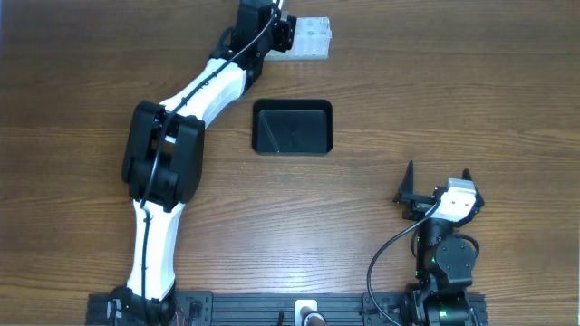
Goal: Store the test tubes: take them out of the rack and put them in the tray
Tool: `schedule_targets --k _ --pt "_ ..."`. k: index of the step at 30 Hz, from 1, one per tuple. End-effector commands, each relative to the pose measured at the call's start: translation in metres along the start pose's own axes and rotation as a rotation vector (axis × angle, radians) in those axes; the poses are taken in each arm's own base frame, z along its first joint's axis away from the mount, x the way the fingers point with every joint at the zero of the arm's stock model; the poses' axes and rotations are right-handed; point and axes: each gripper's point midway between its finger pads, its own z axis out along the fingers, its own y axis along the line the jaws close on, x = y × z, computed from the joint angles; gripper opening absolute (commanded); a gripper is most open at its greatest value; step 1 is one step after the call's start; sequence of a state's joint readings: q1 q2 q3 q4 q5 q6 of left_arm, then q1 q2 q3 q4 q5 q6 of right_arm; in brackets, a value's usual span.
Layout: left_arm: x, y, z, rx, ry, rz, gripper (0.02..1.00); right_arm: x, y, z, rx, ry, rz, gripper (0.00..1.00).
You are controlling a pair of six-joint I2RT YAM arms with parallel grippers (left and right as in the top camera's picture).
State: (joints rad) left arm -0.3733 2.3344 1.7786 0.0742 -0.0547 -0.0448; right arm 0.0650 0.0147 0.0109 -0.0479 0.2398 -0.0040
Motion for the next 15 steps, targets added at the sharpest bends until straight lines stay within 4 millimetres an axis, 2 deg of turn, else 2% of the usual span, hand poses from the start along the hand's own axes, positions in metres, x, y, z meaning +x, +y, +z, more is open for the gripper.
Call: schedule_targets --k 1,6,15 --pt "-0.0083 -0.0007 0.0029 0.024 -0.027 0.010 0.634 0.0010 -0.0041 -0.0001 0.020 -0.002 -0.003 0.991" --pt "-0.0061 -0.0034 0.0044 0.039 -0.025 0.011 0.562 0.0010 -0.0041 -0.0001 0.020 -0.002 -0.004 0.991" --pt "-0.0090 -0.0087 0.0041 0.070 -0.037 0.011 0.520 0.0010 -0.0041 -0.0001 0.020 -0.002 -0.004 0.993"
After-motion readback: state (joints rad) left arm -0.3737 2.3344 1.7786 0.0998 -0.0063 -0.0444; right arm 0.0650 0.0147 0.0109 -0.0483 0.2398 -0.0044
